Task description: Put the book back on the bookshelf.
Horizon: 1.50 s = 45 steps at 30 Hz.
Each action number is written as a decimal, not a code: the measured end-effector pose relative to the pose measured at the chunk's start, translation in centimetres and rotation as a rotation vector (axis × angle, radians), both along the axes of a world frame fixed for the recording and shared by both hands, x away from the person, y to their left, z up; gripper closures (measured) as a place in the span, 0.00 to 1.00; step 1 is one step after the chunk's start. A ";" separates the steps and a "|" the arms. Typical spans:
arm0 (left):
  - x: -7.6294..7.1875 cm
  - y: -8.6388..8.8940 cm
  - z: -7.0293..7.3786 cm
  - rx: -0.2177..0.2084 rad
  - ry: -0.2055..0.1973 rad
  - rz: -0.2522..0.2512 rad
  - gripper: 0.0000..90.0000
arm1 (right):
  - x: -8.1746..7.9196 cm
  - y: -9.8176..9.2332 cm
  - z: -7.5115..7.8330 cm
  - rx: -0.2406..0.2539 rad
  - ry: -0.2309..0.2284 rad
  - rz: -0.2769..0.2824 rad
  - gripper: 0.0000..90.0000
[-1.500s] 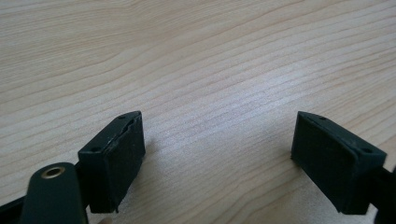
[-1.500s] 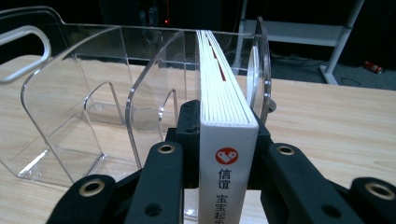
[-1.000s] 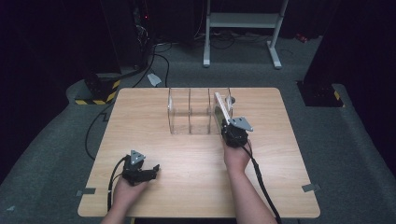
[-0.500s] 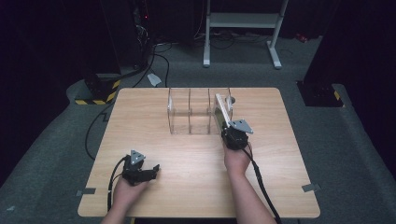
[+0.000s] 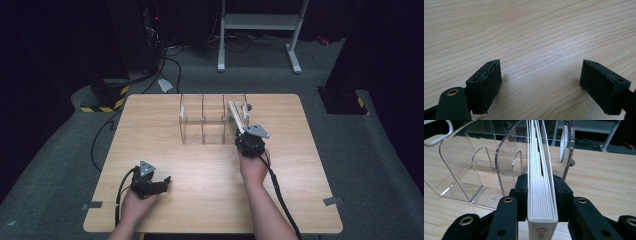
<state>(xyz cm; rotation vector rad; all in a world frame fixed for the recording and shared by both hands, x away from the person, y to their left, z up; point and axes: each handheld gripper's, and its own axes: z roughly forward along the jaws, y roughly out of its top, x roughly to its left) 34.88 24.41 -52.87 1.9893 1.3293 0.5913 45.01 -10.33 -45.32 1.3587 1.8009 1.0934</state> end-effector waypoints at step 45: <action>0.0 0.0 0.0 -0.001 -0.001 -0.003 0.20 | 0.9 0.3 -0.1 0.023 -0.027 -0.088 0.76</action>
